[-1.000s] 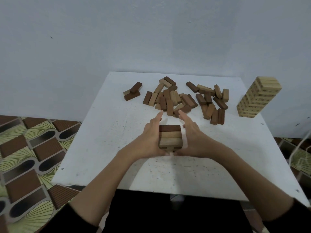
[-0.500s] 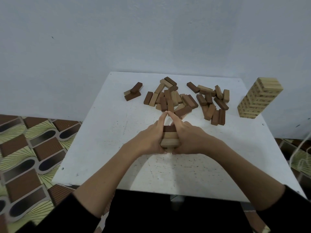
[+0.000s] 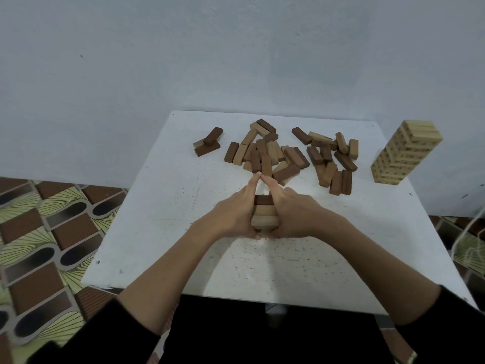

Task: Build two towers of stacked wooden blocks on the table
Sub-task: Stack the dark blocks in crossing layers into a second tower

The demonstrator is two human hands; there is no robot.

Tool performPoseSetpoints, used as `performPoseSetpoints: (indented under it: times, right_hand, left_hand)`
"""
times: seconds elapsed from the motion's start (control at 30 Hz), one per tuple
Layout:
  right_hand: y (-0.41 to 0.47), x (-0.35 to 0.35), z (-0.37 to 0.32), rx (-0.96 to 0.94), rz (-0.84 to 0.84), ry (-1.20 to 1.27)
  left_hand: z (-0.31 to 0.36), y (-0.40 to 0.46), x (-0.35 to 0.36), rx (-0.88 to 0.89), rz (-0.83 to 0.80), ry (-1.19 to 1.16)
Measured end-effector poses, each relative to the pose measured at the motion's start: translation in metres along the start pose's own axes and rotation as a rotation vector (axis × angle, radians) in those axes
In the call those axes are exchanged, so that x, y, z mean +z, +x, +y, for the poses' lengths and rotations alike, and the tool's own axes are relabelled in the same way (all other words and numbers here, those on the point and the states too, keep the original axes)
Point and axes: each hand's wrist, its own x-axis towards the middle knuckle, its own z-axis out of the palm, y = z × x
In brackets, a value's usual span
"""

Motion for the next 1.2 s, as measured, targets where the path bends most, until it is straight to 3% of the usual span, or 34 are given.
performPoseSetpoints:
  times: [0.27, 0.37, 0.43, 0.57, 0.83, 1.0, 1.1, 1.2]
  right_hand:
    - [-0.002, -0.024, 0.004, 0.076, -0.141, 0.099]
    - [0.010, -0.040, 0.016, 0.100, -0.093, 0.168]
    - [0.026, -0.043, 0.022, 0.090, -0.001, 0.186]
    - [0.068, -0.034, 0.027, 0.054, 0.068, 0.081]
    - [0.108, -0.021, 0.027, 0.001, -0.026, -0.289]
    - [0.116, -0.021, 0.019, -0.026, 0.076, -0.377]
    - [0.124, -0.019, 0.011, -0.069, 0.099, -0.203]
    - [0.133, -0.016, -0.003, -0.105, 0.006, -0.013]
  left_hand:
    - [-0.012, -0.007, -0.017, -0.005, -0.114, -0.067]
    - [-0.028, -0.007, -0.043, -0.040, -0.113, -0.191]
    - [-0.042, 0.006, -0.052, -0.058, -0.013, -0.232]
    - [-0.066, 0.051, -0.041, -0.059, 0.186, -0.057]
    - [-0.085, 0.095, -0.021, 0.003, 0.178, 0.158]
    - [-0.094, 0.074, -0.006, -0.020, 0.404, 0.129]
    - [-0.102, 0.056, 0.003, -0.044, 0.611, 0.111]
    - [-0.114, 0.044, 0.011, -0.053, 0.765, -0.011]
